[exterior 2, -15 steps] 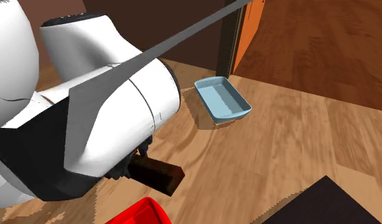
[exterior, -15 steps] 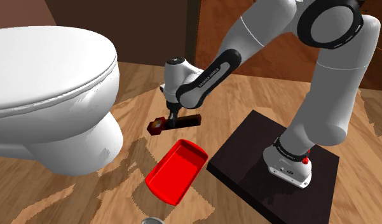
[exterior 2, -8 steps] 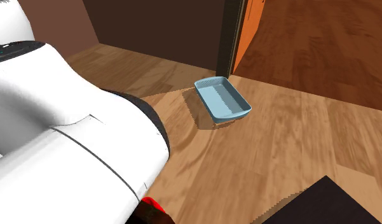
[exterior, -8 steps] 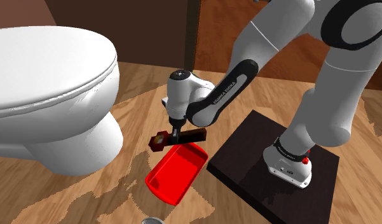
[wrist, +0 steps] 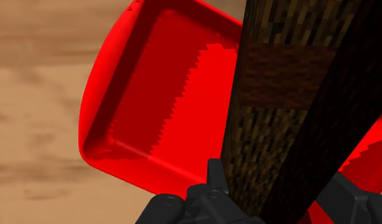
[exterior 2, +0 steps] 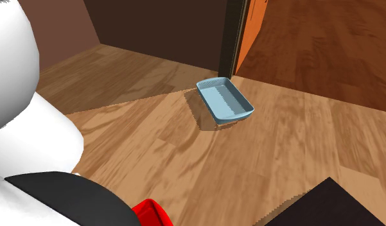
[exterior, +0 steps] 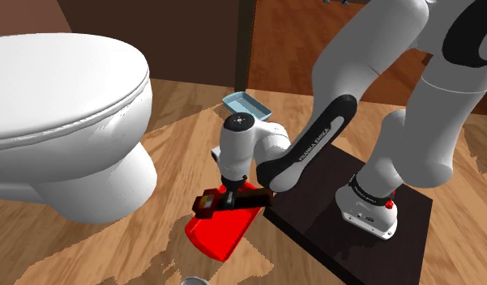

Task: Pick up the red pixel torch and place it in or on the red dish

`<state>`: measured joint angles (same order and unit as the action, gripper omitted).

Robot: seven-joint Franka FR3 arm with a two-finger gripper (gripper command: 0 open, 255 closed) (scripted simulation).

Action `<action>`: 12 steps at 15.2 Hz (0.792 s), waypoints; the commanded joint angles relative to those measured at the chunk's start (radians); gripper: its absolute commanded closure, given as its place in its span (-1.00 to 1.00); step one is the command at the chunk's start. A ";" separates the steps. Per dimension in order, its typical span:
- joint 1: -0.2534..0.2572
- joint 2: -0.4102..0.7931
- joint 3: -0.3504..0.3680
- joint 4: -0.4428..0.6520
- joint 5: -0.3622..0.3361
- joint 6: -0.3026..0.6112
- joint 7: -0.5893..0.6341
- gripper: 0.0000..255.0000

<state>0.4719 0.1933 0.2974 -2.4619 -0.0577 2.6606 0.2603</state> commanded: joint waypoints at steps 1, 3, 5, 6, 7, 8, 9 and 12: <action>0.011 0.013 0.000 -0.004 -0.011 0.017 0.022 1.00; 0.017 0.041 -0.009 -0.002 -0.029 0.043 0.034 1.00; 0.024 0.070 -0.020 0.000 -0.047 0.068 0.047 1.00; 0.028 0.085 -0.025 0.002 -0.056 0.080 0.053 1.00; 0.032 0.100 -0.031 0.004 -0.065 0.093 0.059 1.00; 0.036 0.114 -0.038 0.006 -0.074 0.105 0.065 1.00; 0.041 0.129 -0.044 0.009 -0.082 0.117 0.071 1.00; 0.057 0.174 -0.065 0.017 -0.107 0.152 0.089 1.00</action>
<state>0.5227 0.3508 0.2400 -2.4486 -0.1558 2.8007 0.3416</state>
